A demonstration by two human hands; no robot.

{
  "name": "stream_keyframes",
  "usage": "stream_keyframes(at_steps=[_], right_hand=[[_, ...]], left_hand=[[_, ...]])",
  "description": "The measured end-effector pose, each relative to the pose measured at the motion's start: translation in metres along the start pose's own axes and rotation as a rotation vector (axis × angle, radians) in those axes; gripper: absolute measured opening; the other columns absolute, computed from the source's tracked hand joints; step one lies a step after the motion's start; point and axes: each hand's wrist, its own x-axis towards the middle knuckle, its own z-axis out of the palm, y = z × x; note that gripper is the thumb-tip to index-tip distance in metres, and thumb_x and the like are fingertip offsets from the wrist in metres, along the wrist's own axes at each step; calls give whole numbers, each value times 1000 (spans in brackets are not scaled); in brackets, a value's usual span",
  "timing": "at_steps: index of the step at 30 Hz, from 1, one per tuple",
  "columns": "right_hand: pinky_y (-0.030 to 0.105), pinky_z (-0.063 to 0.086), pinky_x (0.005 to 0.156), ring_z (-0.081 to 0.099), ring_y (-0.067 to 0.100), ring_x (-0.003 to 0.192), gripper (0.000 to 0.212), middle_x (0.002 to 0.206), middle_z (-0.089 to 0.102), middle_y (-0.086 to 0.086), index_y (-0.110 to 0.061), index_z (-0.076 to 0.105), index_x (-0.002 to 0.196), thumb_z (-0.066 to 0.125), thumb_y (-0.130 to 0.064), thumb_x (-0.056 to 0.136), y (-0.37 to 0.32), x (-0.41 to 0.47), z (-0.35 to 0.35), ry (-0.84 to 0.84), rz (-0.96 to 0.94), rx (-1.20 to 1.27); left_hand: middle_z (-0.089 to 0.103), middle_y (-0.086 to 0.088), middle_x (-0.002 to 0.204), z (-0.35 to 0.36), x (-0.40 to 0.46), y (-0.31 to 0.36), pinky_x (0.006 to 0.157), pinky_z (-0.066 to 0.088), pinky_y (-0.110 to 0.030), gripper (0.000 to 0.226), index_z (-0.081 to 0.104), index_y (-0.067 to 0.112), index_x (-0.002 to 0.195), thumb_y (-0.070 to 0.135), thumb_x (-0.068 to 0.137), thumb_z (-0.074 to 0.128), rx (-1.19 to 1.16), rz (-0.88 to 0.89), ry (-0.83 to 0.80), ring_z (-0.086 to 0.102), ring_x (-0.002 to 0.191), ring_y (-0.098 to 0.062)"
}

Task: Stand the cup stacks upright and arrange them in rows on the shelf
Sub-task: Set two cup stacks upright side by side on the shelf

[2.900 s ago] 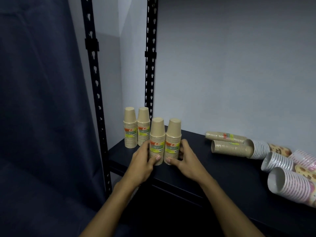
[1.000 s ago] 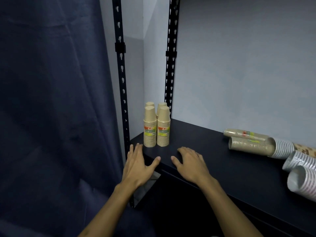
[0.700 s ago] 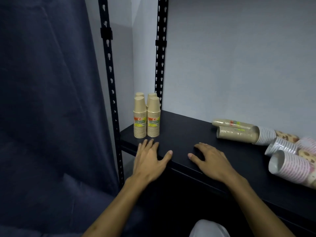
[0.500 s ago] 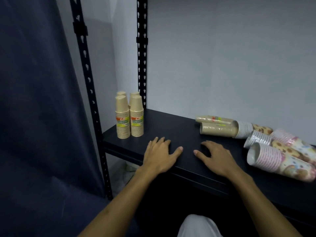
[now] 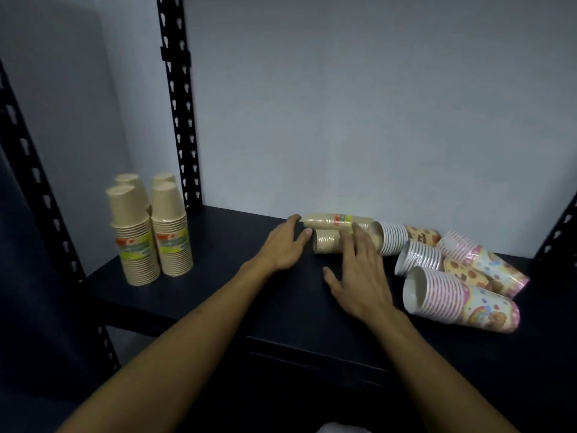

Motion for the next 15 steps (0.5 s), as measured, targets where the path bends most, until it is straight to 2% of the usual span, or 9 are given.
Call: stream_keyframes(at_steps=[2, 4, 6, 8, 9, 11, 13, 15], right_hand=[[44, 7, 126, -12, 23, 156, 83, 170, -10, 6, -17, 6, 160, 50, -49, 98, 2, 8, 4, -12, 6, -1], [44, 4, 126, -15, 21, 156, 81, 170, -10, 4, -19, 3, 161, 45, -52, 99, 4, 15, 8, -39, 13, -4], [44, 3, 127, -15, 20, 156, 79, 170, -6, 4, -19, 3, 161, 42, -52, 101, 6, 20, 12, -58, 15, -7], [43, 3, 126, -14, 18, 156, 76, 170, -3, 2, -20, 8, 161, 41, -53, 101, 8, 22, 14, -61, 6, 11], [42, 4, 126, -13, 17, 156, 73, 170, 0, 1, -21, 12, 160, 40, -53, 101, 10, 23, 15, -57, 1, 37], [41, 9, 125, -5, 15, 156, 66, 169, 8, -1, -23, 23, 157, 40, -55, 101, 12, 25, 14, -31, -6, 112], [44, 16, 125, 7, 16, 155, 61, 166, 21, -3, -25, 34, 152, 42, -56, 100, 14, 27, 15, 14, -10, 170], [47, 25, 121, 18, 16, 153, 60, 161, 30, -4, -25, 38, 150, 44, -56, 99, 16, 28, 16, 47, -22, 194]], left_hand=[[40, -10, 156, 3, 22, -2, 111, 32, -34, 54, 29, 21, 155, 36, 106, 43, -45, 15, 14, 38, 143, -28], [42, -9, 155, 8, 43, -6, 112, 32, -34, 52, 30, 23, 155, 31, 105, 46, -76, 23, 10, 41, 141, -27], [47, -5, 151, 16, 60, -10, 114, 34, -35, 52, 34, 26, 153, 31, 104, 50, -93, 26, -9, 47, 136, -25], [56, 0, 142, 22, 71, -14, 114, 36, -44, 48, 45, 30, 147, 36, 101, 55, -76, 23, 10, 52, 130, -23], [60, 1, 135, 23, 75, -16, 111, 38, -44, 44, 52, 30, 141, 37, 98, 59, -82, 19, 35, 55, 125, -21], [67, 2, 121, 22, 79, -19, 103, 45, -36, 37, 63, 28, 127, 36, 92, 68, -145, 20, 72, 60, 113, -17], [70, 2, 112, 16, 78, -22, 91, 49, -25, 34, 68, 23, 118, 32, 87, 76, -194, 29, 66, 64, 105, -14], [71, 4, 109, 10, 73, -27, 88, 50, -23, 30, 67, 21, 111, 29, 85, 79, -199, 36, 43, 66, 101, -12]])
